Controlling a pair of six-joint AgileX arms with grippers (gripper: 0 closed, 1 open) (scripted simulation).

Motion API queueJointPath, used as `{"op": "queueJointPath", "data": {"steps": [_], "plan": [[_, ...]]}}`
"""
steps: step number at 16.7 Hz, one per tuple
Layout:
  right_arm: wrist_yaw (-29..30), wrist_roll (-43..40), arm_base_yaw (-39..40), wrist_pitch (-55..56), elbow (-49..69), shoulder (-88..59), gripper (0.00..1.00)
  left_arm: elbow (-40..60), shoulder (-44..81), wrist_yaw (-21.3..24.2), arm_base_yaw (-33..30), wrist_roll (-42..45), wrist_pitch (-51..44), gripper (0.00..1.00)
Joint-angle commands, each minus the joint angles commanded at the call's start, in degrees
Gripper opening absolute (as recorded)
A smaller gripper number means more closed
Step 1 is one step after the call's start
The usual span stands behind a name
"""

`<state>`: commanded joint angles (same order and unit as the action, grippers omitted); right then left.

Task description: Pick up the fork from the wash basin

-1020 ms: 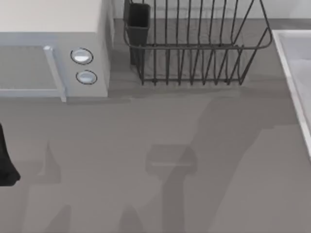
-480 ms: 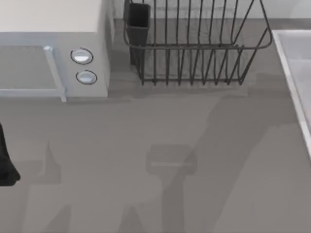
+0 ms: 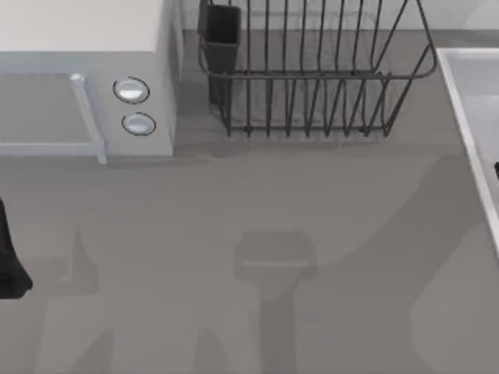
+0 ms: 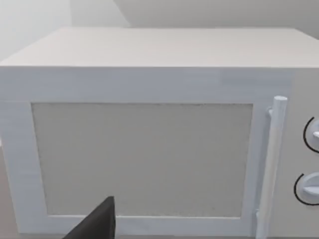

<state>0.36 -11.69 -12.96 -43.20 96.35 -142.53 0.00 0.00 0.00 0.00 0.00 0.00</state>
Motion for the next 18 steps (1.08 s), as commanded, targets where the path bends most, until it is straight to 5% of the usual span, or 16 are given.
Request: {"op": "queueJointPath", "data": {"steps": [6, 18], "plan": [[0.02, 0.0, -0.04, 1.88, -1.02, -1.47, 1.0, 0.0, 0.0, 0.0, 0.0, 0.0, 0.0, 1.0], [0.02, 0.0, -0.04, 1.88, -1.02, -1.47, 0.1, 0.0, 0.0, 0.0, 0.0, 0.0, 0.0, 1.0]]}}
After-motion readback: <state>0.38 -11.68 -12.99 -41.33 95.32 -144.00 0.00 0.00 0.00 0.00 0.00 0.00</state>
